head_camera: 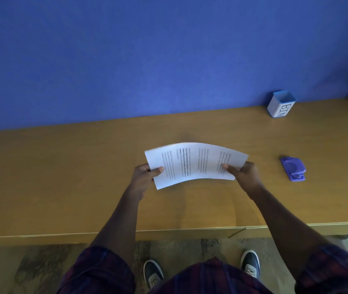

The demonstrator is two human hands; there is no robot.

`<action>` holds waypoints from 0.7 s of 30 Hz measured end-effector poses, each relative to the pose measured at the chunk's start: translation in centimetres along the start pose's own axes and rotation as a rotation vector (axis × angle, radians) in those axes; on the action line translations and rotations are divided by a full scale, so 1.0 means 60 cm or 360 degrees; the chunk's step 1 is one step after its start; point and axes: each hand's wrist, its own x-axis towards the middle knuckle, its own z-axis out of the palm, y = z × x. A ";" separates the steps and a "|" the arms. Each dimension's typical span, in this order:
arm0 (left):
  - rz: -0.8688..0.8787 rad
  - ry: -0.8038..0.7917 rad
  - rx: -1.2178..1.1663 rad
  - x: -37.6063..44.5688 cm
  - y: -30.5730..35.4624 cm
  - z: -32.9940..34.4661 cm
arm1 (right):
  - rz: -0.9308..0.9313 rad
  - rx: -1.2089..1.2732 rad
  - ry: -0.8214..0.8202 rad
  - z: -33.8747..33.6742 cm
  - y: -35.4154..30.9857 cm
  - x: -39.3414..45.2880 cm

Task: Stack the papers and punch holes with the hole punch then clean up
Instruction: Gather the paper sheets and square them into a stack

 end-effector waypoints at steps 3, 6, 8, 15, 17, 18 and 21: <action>0.0086 -0.0051 -0.0030 -0.003 0.010 -0.001 | -0.0058 0.0105 0.0027 -0.008 -0.013 0.004; 0.0130 -0.0036 0.0227 -0.005 0.004 0.009 | 0.0064 -0.0155 0.0017 -0.013 0.007 0.012; 0.0122 0.0000 0.0367 -0.007 -0.002 0.018 | 0.0138 -0.0291 0.0081 -0.012 0.022 0.013; -0.0129 0.0332 -0.0202 -0.013 -0.016 0.041 | 0.0381 -0.0433 0.0637 0.036 0.027 -0.005; -0.0247 0.0427 -0.0395 -0.016 -0.024 0.054 | 0.0547 -0.0041 0.0430 0.056 0.021 -0.016; -0.0301 0.0455 -0.0473 -0.018 -0.029 0.061 | 0.0579 0.0094 0.0258 0.064 0.018 -0.020; -0.0365 0.0471 -0.0619 -0.027 -0.047 0.080 | 0.0465 0.0207 -0.0135 0.086 0.013 -0.026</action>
